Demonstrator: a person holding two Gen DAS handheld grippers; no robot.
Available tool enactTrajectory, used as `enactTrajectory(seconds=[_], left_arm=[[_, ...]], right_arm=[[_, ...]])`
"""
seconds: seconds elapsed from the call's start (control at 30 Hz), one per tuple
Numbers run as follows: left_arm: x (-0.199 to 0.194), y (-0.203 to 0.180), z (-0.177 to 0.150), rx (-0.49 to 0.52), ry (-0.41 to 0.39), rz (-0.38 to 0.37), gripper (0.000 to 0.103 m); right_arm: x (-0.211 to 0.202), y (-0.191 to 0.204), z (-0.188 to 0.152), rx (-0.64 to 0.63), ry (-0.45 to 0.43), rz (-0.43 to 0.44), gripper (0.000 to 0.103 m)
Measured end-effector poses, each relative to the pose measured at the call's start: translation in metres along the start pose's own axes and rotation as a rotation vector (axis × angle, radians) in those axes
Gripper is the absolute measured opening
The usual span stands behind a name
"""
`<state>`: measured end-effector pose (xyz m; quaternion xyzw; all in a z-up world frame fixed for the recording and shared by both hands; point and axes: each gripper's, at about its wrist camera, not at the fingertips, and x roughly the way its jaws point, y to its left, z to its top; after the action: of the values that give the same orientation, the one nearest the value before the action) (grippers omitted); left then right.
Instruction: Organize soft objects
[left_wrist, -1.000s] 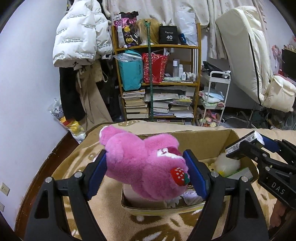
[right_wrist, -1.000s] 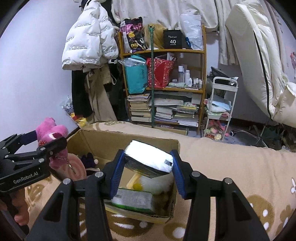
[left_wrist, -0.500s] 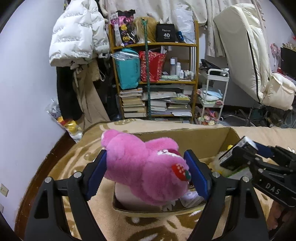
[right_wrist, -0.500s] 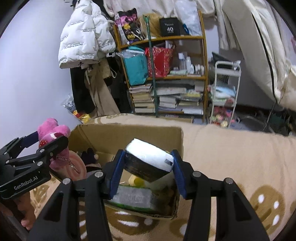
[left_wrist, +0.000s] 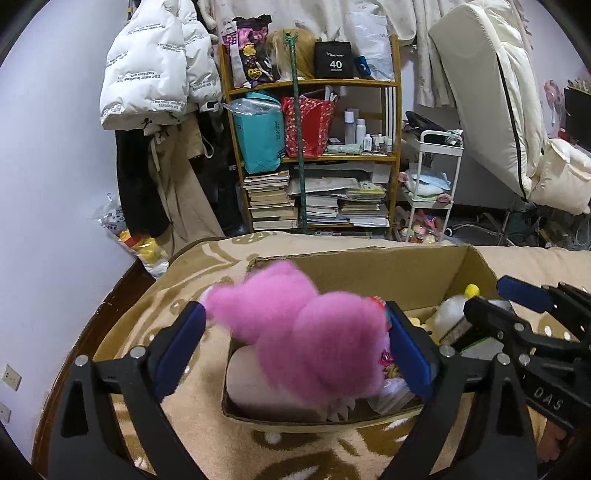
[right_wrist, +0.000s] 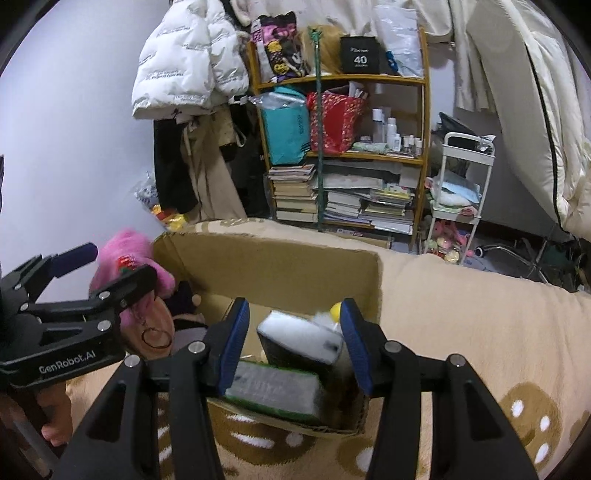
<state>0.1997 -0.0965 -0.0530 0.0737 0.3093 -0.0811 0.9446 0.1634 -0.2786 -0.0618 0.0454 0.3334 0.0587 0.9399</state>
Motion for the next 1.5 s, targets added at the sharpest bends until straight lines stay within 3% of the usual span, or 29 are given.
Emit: enactTrajectory(seconds=[0.27,0.4,0.63,1.1,1.27,1.37,1.5], left_arm=[[-0.003,0.008,0.001,-0.038,-0.006,0.006,0.1],[-0.008,0.009,0.001,-0.027,-0.025,0.002,0.1],[-0.017,0.011,0.003,-0.046,-0.059,-0.028,0.102],[-0.035,0.023,-0.006,-0.06,-0.058,0.081,0.102],[-0.055,0.022,-0.014,-0.03,-0.07,0.114,0.102],[-0.066,0.023,-0.02,-0.031,-0.055,0.09,0.102],[-0.084,0.023,-0.027,-0.035,-0.058,0.086,0.102]], right_arm=[[-0.003,0.0,-0.001,0.01,-0.008,0.003,0.055],[-0.006,-0.004,0.001,0.026,-0.019,0.009,0.066],[-0.011,0.001,0.004,-0.001,-0.028,0.013,0.067],[-0.026,0.002,0.008,0.016,-0.058,0.027,0.074],[-0.047,-0.002,0.011,0.019,-0.087,0.014,0.092],[-0.063,-0.001,0.011,0.013,-0.108,0.012,0.1],[-0.084,0.008,0.009,-0.028,-0.126,-0.004,0.103]])
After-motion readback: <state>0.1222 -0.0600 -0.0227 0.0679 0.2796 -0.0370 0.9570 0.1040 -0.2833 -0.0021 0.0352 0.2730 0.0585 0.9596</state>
